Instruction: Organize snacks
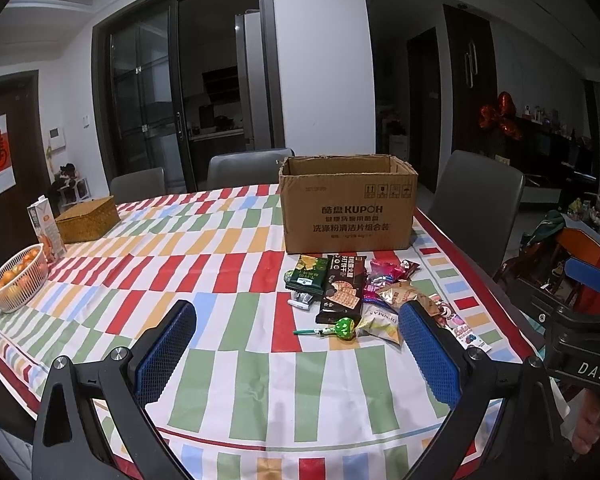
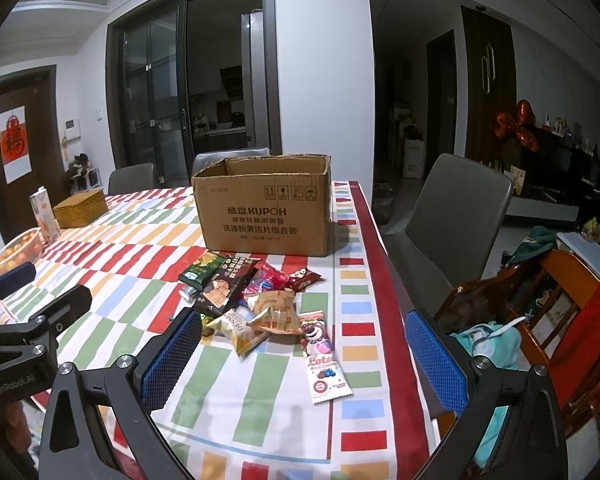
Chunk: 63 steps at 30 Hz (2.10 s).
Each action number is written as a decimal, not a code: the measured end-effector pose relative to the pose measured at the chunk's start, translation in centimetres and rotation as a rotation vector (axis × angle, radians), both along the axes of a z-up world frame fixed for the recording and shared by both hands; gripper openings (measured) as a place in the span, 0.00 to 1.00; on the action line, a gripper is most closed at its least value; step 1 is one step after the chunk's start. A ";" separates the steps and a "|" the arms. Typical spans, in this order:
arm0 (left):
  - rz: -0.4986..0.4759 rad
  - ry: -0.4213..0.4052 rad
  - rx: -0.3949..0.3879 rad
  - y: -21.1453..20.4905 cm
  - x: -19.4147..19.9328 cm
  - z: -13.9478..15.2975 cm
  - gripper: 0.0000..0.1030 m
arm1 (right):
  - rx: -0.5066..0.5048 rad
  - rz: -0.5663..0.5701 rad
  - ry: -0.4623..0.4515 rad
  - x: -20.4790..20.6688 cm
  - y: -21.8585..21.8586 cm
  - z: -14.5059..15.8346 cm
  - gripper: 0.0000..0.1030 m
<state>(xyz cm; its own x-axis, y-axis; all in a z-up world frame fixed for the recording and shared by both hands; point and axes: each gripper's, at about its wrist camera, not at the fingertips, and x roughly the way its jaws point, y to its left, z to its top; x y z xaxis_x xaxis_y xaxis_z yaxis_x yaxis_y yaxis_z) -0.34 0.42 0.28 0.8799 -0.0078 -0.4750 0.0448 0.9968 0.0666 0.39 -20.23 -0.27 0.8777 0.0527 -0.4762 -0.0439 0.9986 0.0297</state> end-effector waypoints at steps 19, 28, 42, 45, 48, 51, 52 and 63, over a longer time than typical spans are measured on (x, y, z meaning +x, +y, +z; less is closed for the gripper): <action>0.001 0.000 -0.001 0.0 0.0 -0.1 1.00 | 0.001 0.002 0.000 -0.1 0.1 0.0 1.00; 0.002 -0.001 -0.002 0.0 -0.1 -0.1 1.00 | 0.000 0.003 0.000 -0.1 0.1 0.0 1.00; 0.001 -0.004 -0.001 -0.2 0.0 0.0 1.00 | 0.001 0.007 0.001 0.0 0.3 0.0 1.00; 0.000 -0.002 0.000 -0.3 0.1 0.0 1.00 | -0.001 0.008 0.000 -0.1 0.4 0.0 1.00; -0.001 0.000 0.000 -0.4 0.1 -0.1 1.00 | 0.002 0.010 0.005 0.0 0.4 -0.1 1.00; -0.005 0.007 0.003 -0.6 0.2 -0.2 1.00 | 0.004 0.011 0.012 0.1 0.3 -0.3 1.00; -0.005 0.010 0.005 -0.6 0.3 -0.3 1.00 | 0.005 0.011 0.014 0.2 0.2 -0.4 1.00; -0.062 0.036 0.062 -1.4 2.6 -2.0 0.97 | 0.008 0.034 0.065 2.7 -0.1 -2.1 0.99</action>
<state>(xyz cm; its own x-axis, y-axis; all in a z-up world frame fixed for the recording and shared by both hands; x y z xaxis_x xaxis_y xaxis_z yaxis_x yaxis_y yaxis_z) 2.27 -0.95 -1.76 0.8610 -0.0314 -0.5076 0.1097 0.9861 0.1250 3.04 -20.31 -2.37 0.8424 0.0855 -0.5320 -0.0752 0.9963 0.0411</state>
